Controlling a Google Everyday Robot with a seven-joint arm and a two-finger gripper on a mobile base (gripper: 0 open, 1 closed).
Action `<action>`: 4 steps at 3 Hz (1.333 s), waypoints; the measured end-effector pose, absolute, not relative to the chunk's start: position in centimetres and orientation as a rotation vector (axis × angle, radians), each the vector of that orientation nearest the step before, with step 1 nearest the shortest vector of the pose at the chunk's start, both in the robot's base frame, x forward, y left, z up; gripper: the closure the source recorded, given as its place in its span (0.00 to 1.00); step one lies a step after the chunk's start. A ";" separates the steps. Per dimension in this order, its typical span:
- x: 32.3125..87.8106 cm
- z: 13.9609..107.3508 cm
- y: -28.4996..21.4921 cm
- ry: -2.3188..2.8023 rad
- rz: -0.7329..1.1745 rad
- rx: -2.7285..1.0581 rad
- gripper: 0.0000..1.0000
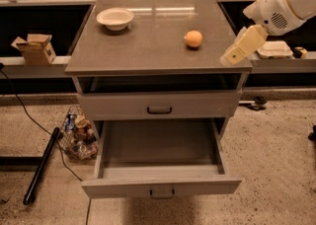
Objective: Place orange into middle drawer
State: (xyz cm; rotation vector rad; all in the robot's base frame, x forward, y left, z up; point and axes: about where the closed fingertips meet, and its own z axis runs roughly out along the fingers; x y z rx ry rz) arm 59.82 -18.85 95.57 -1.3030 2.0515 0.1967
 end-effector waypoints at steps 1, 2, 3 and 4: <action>59.8 95.6 -18.8 2.052 0.196 -1.304 0.00; 61.3 95.1 -18.2 2.039 0.214 -1.278 0.00; 65.5 94.2 -16.8 2.005 0.268 -1.206 0.00; 69.8 93.0 -15.5 1.986 0.325 -1.092 0.00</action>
Offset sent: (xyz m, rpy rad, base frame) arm 0.0398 0.0116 -0.0108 0.0733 -0.0287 -0.0265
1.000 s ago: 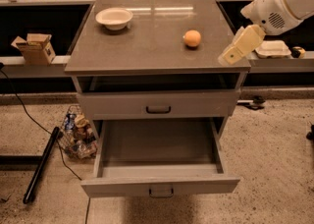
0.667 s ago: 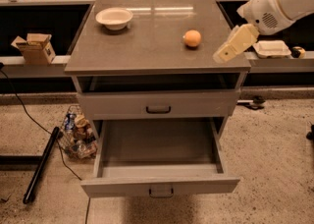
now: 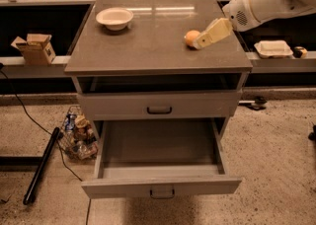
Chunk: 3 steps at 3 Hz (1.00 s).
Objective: Place orange into middle drawer
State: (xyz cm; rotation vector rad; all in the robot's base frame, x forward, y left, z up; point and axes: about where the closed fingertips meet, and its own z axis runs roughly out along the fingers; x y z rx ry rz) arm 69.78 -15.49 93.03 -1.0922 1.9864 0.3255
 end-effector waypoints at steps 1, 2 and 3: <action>74.1 91.1 -14.1 1.969 0.386 -0.976 0.00; 74.1 91.1 -14.0 1.969 0.388 -0.976 0.00; 76.0 89.2 -13.9 1.962 0.357 -0.966 0.00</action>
Offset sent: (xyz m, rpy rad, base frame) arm 0.0349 0.0127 -0.0138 0.0828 -0.0052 -0.0424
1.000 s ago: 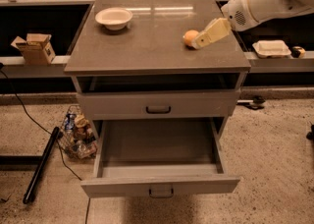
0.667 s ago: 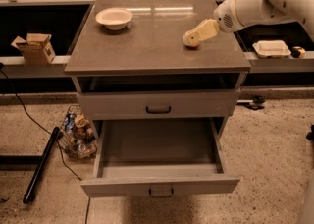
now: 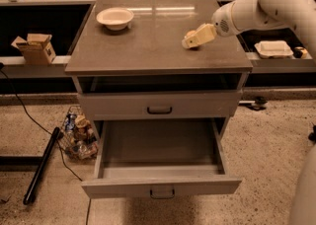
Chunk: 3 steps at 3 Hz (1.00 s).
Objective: Place orange into middle drawer
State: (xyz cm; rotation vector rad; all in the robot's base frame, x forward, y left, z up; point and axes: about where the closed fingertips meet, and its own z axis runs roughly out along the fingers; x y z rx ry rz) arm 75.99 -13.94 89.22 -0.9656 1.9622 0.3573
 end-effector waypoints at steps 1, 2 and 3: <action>78.4 87.5 -14.8 1.949 0.304 -0.934 0.00; 80.3 86.3 -15.0 1.934 0.270 -0.914 0.00; 81.2 85.0 -15.1 1.941 0.271 -0.898 0.00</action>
Offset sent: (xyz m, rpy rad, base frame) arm 0.0635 -0.0196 -0.0387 -0.0259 -0.1065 -0.0994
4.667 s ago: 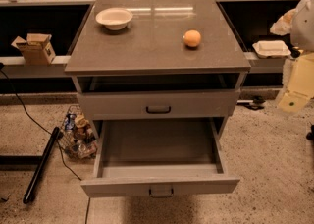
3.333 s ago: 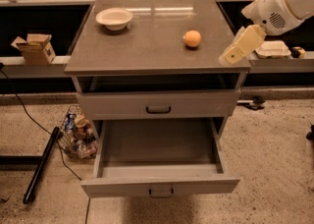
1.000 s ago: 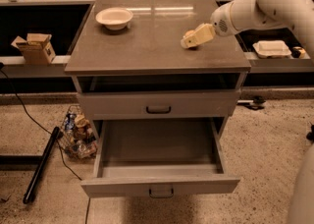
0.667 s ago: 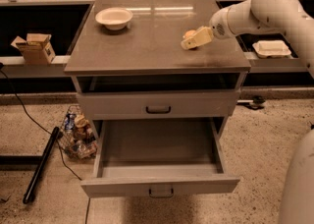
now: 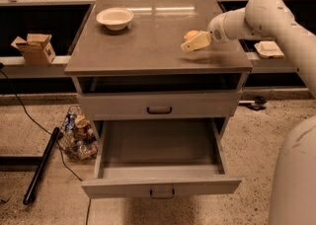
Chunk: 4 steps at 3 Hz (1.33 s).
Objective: Place orange into middle drawer
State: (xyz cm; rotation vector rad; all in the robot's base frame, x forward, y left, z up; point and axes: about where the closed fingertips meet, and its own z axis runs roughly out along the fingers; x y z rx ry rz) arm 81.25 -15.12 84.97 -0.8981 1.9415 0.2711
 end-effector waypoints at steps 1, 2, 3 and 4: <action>81.7 84.2 -14.8 1.943 0.284 -0.898 0.18; 81.7 84.1 -14.8 1.943 0.285 -0.898 0.41; 81.3 84.3 -14.7 1.932 0.312 -0.894 0.64; 79.8 85.6 -14.8 1.890 0.376 -0.891 0.87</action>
Offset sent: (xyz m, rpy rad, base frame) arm 0.0052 -0.0005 -0.0125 0.0185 0.0142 0.0034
